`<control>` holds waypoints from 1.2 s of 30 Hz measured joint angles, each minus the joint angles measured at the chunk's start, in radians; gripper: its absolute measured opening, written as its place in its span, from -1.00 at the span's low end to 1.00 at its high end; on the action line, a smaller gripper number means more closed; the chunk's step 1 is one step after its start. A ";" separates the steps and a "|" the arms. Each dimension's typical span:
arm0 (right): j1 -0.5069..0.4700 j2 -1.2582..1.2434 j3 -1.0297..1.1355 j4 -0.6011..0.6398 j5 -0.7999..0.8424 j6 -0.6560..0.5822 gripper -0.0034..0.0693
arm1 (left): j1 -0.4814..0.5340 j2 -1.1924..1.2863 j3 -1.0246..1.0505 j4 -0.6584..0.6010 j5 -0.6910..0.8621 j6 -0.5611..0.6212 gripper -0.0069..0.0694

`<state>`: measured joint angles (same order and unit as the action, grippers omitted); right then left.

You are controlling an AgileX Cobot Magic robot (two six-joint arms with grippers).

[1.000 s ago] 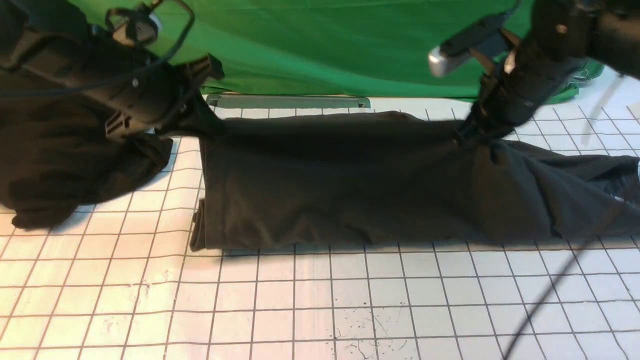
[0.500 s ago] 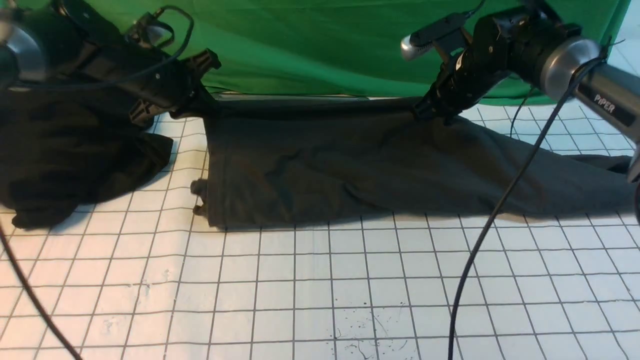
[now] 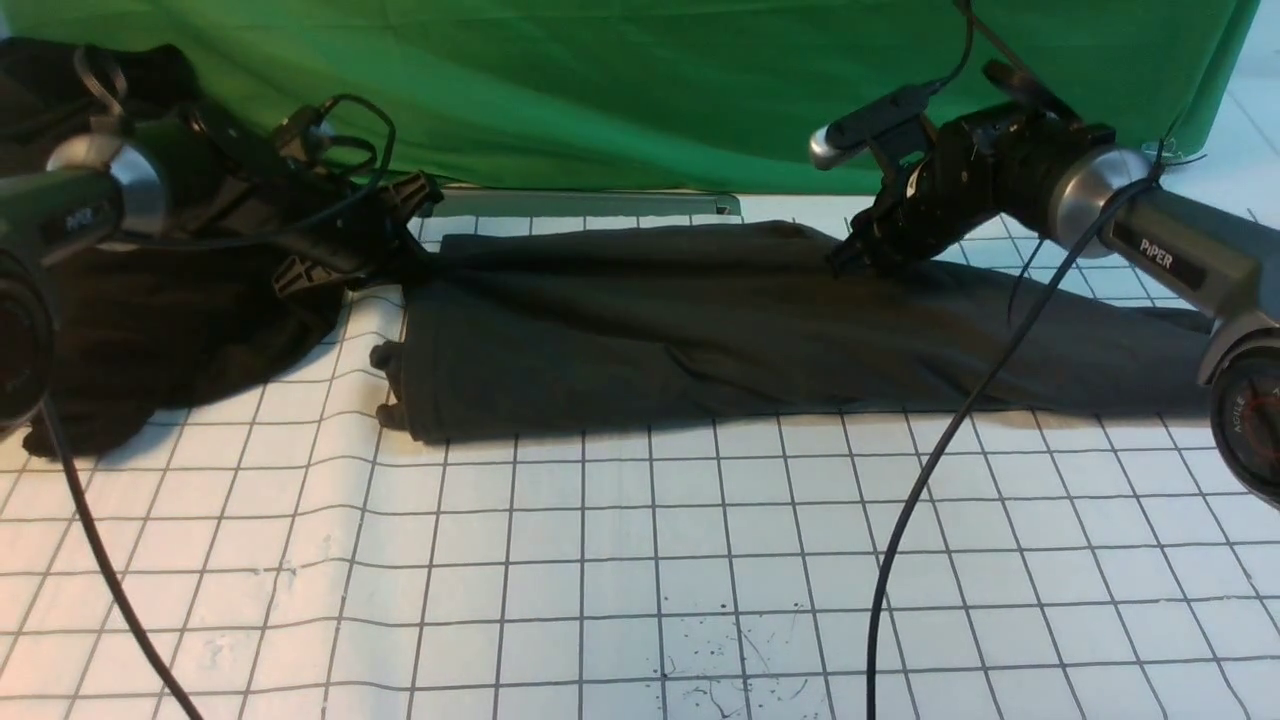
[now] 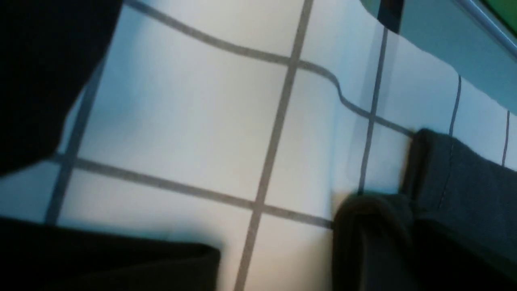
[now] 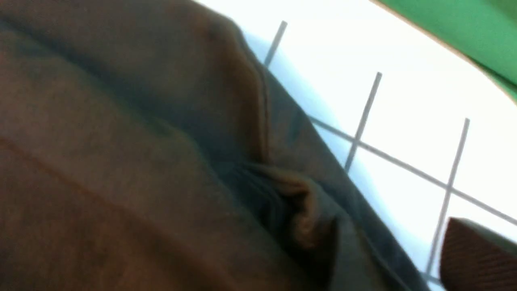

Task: Fold a long-sleeved shirt over a white checkered tablecloth.
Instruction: 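Fold the black garment in half by bringing its near edge over to the far edge, then pull the folded dark garment lengthwise by its ends to straighten it flat on the table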

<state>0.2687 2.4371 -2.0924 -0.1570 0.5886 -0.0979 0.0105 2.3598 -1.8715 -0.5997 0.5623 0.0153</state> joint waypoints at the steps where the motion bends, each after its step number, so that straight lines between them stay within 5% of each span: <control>1: 0.000 -0.007 -0.001 -0.012 0.015 0.000 0.13 | 0.000 -0.006 0.000 0.007 0.000 0.000 -0.31; 7: 0.000 -0.077 -0.001 -0.081 0.112 0.004 0.12 | 0.002 -0.080 0.000 0.057 -0.020 0.022 0.09; 14: -0.003 -0.245 -0.008 -0.136 0.267 -0.019 -0.61 | 0.002 -0.199 -0.005 0.054 -0.001 0.086 0.28; 16: -0.016 -0.294 -0.009 -0.138 0.382 -0.039 -0.83 | 0.002 -0.207 -0.005 0.051 0.083 0.105 0.10; 20: -0.092 -0.349 0.016 -0.133 0.583 -0.062 -0.89 | 0.002 -0.206 -0.005 0.053 0.232 0.116 -0.53; 23: -0.166 -0.381 0.076 -0.116 0.608 -0.043 -0.89 | 0.002 -0.206 -0.005 0.049 0.306 0.120 -0.76; 32: -0.467 -0.398 0.272 0.126 0.483 0.001 -0.85 | 0.002 -0.206 -0.005 0.047 0.463 0.179 -0.81; 36: -0.543 -0.349 0.294 0.270 0.365 -0.004 -0.66 | 0.002 -0.206 -0.005 0.047 0.465 0.198 -0.81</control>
<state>-0.2743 2.0882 -1.7987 0.1125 0.9532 -0.1019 0.0124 2.1536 -1.8769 -0.5529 1.0274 0.2135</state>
